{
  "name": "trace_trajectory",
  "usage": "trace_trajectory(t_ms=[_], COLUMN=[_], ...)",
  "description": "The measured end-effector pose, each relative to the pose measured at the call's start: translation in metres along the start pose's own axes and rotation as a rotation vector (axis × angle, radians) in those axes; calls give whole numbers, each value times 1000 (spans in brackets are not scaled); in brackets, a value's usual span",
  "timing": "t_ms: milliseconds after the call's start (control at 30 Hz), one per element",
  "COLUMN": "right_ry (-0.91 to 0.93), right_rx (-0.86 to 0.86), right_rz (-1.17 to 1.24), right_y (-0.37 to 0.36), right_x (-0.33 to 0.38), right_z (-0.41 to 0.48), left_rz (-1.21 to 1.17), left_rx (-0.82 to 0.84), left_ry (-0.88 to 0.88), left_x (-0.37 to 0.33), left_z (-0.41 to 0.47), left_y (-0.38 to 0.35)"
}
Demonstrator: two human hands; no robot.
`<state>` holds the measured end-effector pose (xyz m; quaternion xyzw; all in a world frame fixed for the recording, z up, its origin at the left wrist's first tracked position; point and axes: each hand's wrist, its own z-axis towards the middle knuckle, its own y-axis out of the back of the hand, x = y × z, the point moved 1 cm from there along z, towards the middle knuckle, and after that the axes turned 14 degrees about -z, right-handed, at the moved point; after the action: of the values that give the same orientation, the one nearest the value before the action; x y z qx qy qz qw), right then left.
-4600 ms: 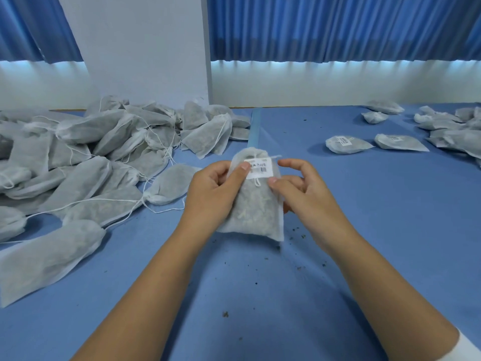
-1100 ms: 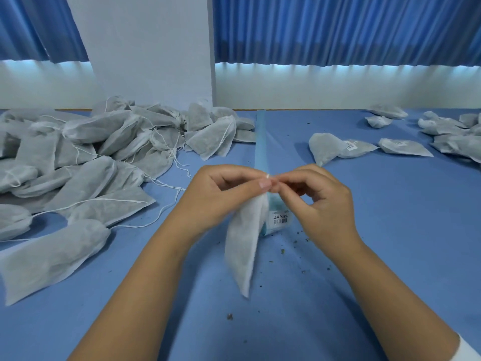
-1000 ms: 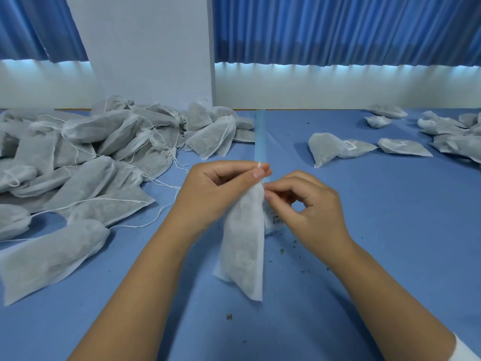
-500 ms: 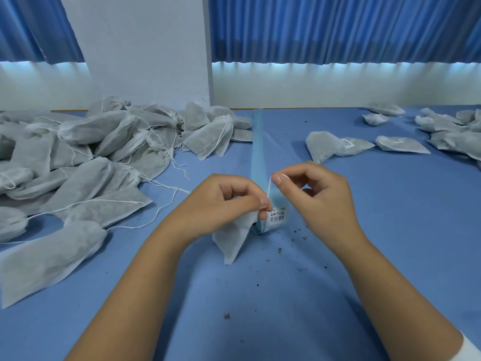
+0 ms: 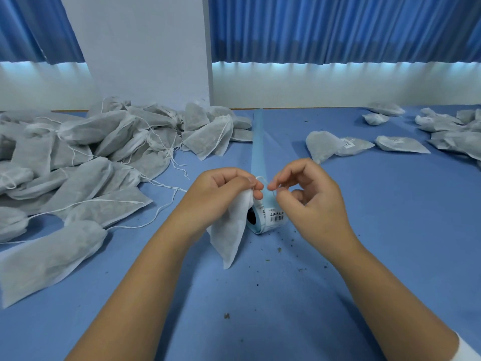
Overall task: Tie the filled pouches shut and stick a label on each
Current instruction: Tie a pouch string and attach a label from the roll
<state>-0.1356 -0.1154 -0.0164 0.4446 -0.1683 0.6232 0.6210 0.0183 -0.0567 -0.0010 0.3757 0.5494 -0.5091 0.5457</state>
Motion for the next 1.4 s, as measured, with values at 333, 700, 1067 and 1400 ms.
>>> trace_trajectory(t_ms=[333, 700, 1067, 1400], right_ry=[-75, -134, -147, -133], right_rx=[128, 260, 234, 122], right_rz=[118, 233, 260, 92], right_y=[-1, -1, -2, -5], right_x=[0, -2, -2, -3], right_z=[0, 2, 2, 0], left_rz=[-17, -35, 166, 196], left_rx=[10, 63, -3, -74], left_ry=[8, -1, -35, -31], left_x=[1, 0, 6, 8], left_z=[2, 1, 2, 3], left_y=[0, 1, 0, -1])
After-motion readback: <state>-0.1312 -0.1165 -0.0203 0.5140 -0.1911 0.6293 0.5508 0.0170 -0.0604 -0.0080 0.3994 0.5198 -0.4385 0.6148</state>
